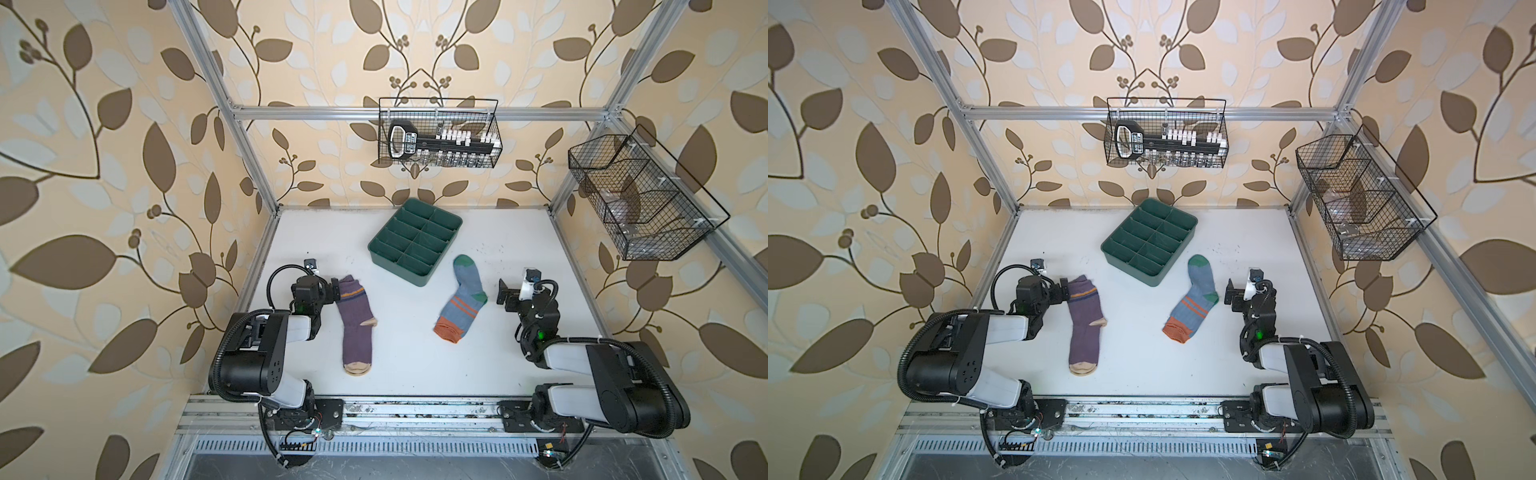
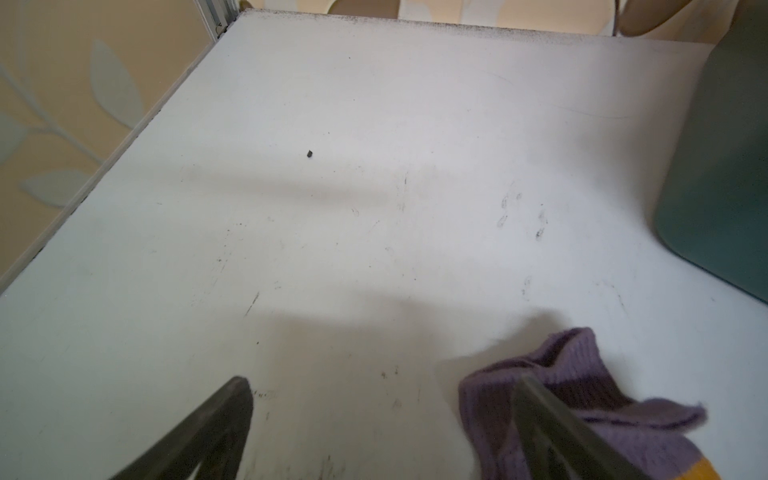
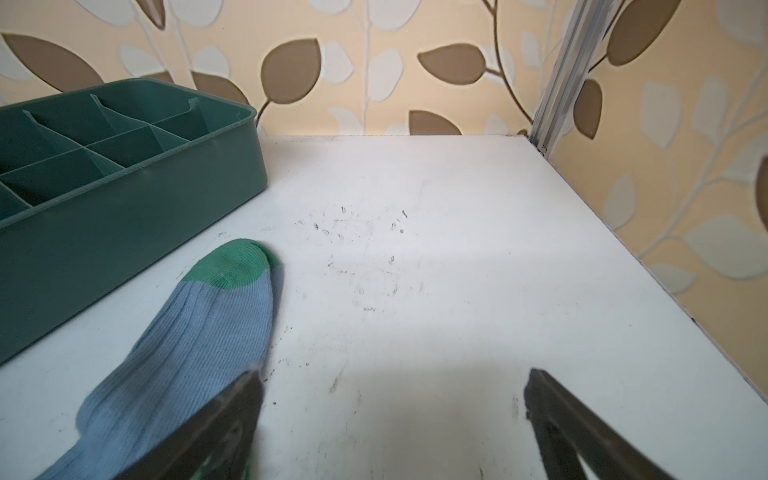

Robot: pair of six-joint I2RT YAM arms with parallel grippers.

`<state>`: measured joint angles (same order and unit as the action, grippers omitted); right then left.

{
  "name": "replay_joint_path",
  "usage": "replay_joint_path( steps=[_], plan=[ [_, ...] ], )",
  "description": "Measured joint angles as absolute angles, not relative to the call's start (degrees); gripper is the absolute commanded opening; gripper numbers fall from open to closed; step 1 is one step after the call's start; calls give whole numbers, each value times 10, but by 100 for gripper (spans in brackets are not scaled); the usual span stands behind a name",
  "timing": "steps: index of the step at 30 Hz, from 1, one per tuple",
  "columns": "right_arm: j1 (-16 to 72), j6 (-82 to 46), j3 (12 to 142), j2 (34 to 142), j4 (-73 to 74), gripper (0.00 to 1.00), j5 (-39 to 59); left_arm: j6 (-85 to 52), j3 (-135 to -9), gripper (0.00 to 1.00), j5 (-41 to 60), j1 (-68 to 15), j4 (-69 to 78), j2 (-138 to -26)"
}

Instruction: Roll the socks

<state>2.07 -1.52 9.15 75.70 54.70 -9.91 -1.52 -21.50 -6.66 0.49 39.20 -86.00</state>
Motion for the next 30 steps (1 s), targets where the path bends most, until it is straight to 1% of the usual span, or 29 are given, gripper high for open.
replay_joint_path(
  steps=[3,6,9,10,12,15,19,23,27,30],
  plan=[
    [20,-22,136,695,439,100,-116,-19,-246,99,-79,5,316,-837],
    [17,-44,206,605,356,100,-130,-29,-303,99,-85,5,234,-778],
    [15,-112,284,528,268,100,-148,-74,-366,99,-83,5,160,-699],
    [13,-154,316,513,225,100,-160,-116,-400,99,-87,5,121,-674],
    [-2,-229,381,508,141,100,-163,-191,-457,99,-96,5,65,-644],
    [-56,-310,446,542,70,100,-86,-284,-495,99,-83,4,27,-602],
    [-74,-354,424,579,7,100,8,-340,-478,97,-38,-20,-9,-569],
    [-74,-368,370,529,-43,100,58,-333,-475,96,-8,-73,-88,-567],
    [-85,-378,364,487,-43,100,100,-307,-475,95,1,-110,-169,-550],
    [-61,-376,364,485,-38,100,109,-288,-475,93,-4,-125,-221,-524]
  ],
)
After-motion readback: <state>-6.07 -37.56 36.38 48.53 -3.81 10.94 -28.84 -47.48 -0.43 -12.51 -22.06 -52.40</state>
